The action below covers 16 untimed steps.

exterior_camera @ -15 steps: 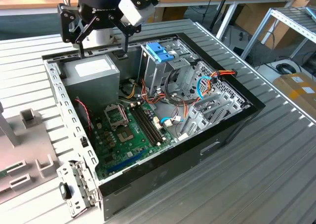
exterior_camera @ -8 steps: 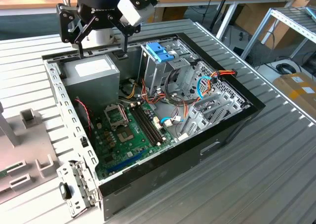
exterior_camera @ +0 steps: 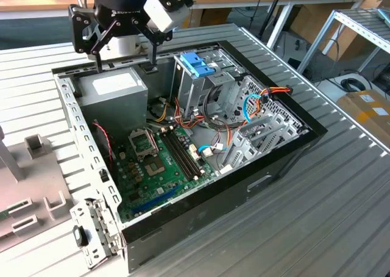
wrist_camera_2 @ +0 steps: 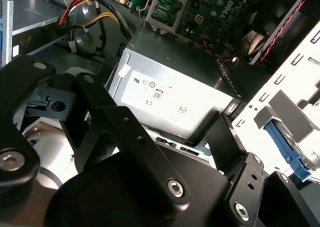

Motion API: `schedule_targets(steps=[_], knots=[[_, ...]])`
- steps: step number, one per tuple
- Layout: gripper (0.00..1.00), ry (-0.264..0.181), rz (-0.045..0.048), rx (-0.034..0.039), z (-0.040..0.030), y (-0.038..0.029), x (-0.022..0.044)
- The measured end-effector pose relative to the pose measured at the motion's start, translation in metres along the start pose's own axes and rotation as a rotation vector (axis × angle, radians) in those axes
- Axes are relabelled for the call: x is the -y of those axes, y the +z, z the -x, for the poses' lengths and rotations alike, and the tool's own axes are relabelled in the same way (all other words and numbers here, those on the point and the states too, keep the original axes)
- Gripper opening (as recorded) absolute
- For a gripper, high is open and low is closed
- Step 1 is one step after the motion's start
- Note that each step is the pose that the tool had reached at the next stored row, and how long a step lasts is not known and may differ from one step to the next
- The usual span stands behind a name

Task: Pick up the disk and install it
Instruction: 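Reach for the disk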

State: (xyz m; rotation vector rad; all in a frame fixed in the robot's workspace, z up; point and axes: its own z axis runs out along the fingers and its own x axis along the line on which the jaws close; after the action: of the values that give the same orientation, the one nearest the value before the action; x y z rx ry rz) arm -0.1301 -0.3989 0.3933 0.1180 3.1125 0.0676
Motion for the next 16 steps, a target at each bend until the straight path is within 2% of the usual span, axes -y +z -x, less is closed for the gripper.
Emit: schedule_targets(steps=[16], knots=[[0.99,0.000,0.0000,0.0000,-0.0046,-0.0001,0.0003]])
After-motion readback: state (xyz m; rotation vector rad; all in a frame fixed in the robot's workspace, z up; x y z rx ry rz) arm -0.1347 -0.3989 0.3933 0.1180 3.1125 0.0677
